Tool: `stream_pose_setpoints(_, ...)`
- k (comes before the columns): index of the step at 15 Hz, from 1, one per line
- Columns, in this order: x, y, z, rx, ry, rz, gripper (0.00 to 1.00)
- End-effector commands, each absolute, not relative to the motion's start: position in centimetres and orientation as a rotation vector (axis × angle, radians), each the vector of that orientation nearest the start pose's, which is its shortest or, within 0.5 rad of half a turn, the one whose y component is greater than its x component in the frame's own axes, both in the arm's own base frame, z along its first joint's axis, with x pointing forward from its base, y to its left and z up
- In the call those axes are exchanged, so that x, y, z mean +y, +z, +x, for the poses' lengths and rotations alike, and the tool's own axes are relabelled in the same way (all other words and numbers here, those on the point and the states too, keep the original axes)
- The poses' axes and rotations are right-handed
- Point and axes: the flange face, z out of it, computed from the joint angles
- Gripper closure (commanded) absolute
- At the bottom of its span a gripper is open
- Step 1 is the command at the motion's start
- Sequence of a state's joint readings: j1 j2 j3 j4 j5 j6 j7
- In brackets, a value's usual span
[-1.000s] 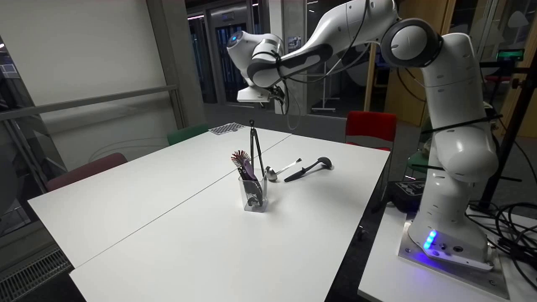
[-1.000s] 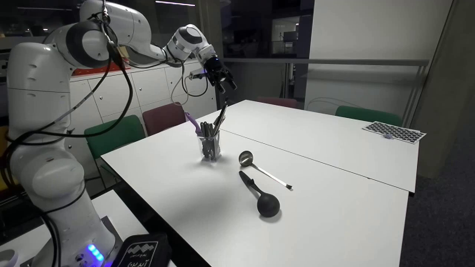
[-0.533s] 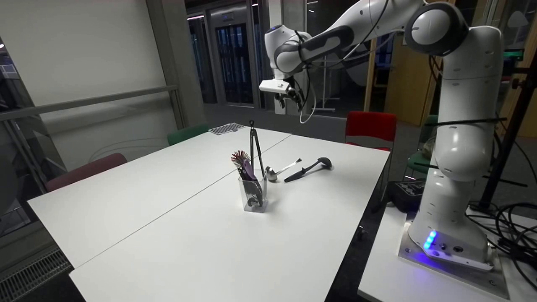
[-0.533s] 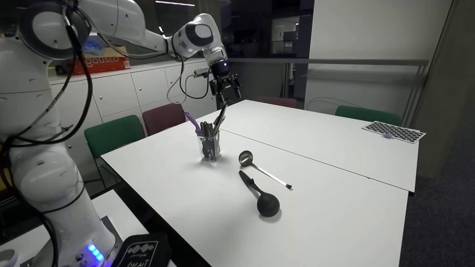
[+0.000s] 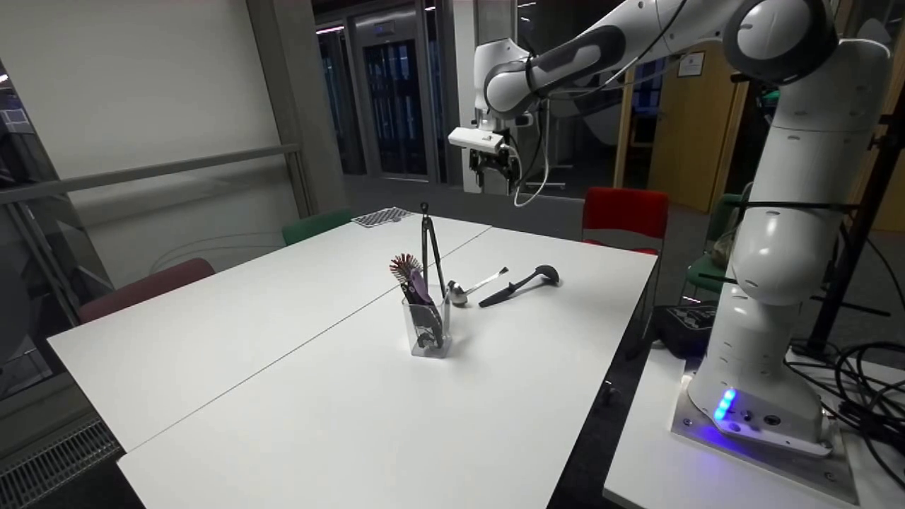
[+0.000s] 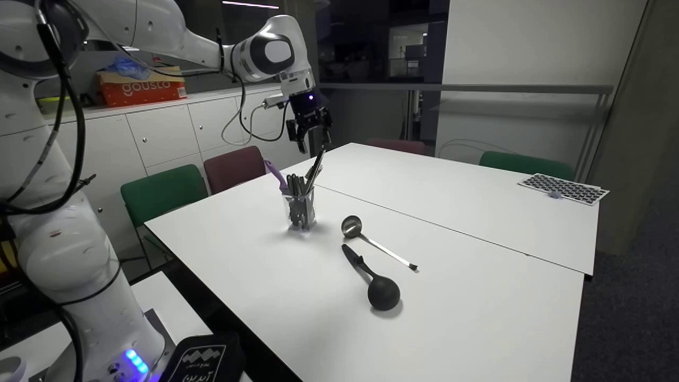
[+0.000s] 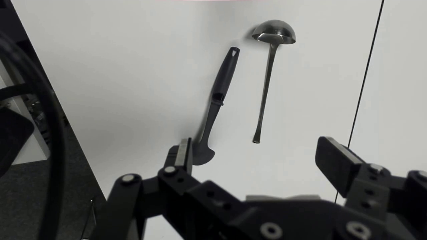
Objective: Put the black tongs in the cutlery holder.
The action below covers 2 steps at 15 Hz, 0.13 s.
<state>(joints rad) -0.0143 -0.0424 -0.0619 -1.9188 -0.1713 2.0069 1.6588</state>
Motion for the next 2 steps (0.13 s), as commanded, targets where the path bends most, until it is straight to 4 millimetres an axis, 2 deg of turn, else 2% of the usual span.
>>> stream_pose_setpoints(1,-5.35,52.17,55.91,2.333,-0.319,-2.107,0.00)
stream_pose_setpoints(2,-5.35,52.14,55.91,2.334,-0.318,-2.107,0.00)
